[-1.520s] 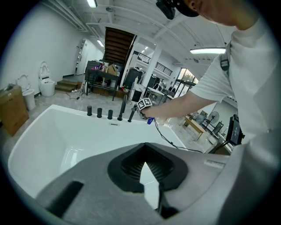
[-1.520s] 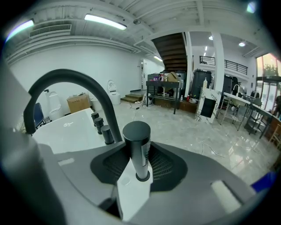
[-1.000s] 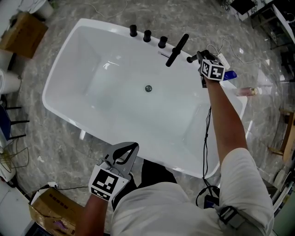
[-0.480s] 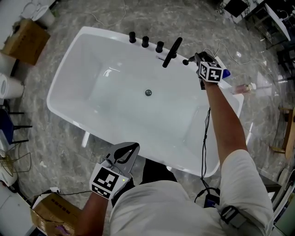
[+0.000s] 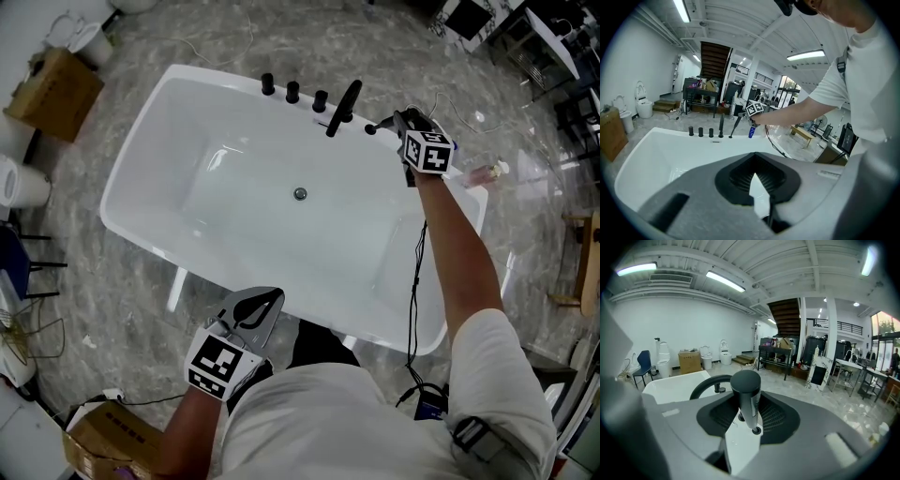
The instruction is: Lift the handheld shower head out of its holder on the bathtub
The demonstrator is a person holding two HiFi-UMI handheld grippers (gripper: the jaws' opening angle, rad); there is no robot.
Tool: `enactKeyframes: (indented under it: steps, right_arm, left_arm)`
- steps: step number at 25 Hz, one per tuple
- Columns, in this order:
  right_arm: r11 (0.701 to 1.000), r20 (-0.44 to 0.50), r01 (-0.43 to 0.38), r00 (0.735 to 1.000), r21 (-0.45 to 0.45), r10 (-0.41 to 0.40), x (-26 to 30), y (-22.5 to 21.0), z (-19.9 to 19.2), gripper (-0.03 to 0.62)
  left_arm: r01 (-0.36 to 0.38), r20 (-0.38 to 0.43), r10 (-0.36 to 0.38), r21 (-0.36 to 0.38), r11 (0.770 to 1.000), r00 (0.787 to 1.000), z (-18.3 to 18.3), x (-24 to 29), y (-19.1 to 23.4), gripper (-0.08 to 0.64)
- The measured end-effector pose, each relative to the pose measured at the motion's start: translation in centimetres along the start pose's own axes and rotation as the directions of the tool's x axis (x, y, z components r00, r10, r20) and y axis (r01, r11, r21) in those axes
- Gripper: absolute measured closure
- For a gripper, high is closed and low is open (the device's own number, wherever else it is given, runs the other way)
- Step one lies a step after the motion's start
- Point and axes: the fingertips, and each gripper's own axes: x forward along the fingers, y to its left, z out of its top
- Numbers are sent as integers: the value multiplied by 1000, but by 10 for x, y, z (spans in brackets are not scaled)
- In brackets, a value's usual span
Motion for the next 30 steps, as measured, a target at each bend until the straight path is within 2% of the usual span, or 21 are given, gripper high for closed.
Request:
enactKeyframes:
  steps: [30]
  right_arm:
    - [995,197,29,980,-99,-9,-193,89,100,446]
  left_arm:
    - [41,72,-48,95,995,996,-42,-111,-51,552]
